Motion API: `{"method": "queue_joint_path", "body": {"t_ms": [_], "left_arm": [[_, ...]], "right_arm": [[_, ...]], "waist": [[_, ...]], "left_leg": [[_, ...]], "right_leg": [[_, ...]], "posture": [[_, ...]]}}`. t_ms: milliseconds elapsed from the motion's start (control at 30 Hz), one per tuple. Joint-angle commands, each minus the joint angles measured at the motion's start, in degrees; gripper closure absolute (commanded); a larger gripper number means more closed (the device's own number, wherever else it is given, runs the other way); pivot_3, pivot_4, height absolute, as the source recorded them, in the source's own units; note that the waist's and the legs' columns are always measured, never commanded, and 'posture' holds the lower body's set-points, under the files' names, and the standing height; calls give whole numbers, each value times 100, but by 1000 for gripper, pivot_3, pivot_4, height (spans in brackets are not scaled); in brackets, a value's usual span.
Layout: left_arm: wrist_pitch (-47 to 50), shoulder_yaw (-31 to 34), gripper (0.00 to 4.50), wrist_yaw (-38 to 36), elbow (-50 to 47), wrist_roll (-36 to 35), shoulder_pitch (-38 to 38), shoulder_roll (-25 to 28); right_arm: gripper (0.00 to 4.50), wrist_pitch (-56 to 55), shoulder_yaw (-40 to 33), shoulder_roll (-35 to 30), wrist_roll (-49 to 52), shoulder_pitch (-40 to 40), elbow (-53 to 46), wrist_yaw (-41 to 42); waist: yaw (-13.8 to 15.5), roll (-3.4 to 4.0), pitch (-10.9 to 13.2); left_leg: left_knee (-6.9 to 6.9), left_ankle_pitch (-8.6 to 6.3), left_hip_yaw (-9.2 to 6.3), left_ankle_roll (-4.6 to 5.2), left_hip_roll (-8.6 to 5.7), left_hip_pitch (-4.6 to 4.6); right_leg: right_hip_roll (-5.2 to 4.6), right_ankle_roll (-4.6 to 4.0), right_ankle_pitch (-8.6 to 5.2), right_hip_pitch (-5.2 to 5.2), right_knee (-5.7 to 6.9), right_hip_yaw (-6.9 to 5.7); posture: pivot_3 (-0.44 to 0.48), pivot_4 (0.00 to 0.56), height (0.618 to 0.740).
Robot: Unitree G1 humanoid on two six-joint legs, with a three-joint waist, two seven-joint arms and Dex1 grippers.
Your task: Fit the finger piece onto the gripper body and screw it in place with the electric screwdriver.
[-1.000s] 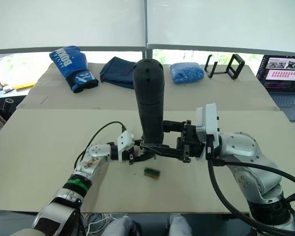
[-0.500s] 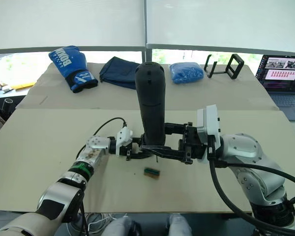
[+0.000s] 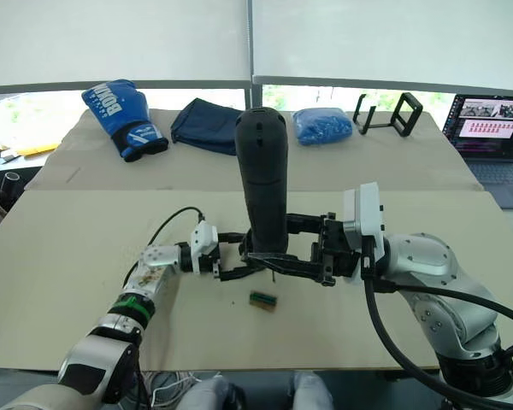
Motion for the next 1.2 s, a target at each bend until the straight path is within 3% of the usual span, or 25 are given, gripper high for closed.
{"method": "queue_joint_path", "body": {"t_ms": [33,400,700,800,900,1200], "left_arm": [[378,-98,64,122,-874,-44,332,86],[1294,-578,64,1501,-2391,440,1004,-196],[1501,-704,64,2120,-2518,627,1185,-209],[1564,-710,786,2097,-2450,596,1181,-157],[1597,-648,2151,2130,-2307,570,1136,-107],[985,-513,2190,1460,-1211,229,422,-45]], "right_arm": [[2567,-62,-251,-30,184,-18,-217,13],[2567,-89,-218,9,133,-45,-189,6],[2567,-77,-252,-16,146,-9,-240,-62],[2567,-76,-258,-23,146,-17,-236,-70],[2567,-69,-259,-26,147,-30,-235,-81],[2567,-62,-250,-40,145,-64,-207,-58]], "waist": [[3,0,0],[57,0,0],[60,0,0],[57,0,0],[57,1,0],[57,0,0]], "left_leg": [[0,0,0,0,0,-1],[3,-1,0,1,-2,-2],[3,0,-1,1,-1,2],[2,0,-1,1,-1,4],[2,0,0,1,-1,6],[2,0,0,-1,0,12]], "right_leg": [[0,0,0,0,0,0],[-1,5,3,2,-3,2],[-4,6,3,5,-1,1],[-4,5,3,5,0,1],[-4,5,3,6,0,2],[-4,1,6,10,2,2]], "posture": [[0,150,740],[0,150,740],[0,150,740],[0,150,740],[0,150,740],[0,150,740]]}}
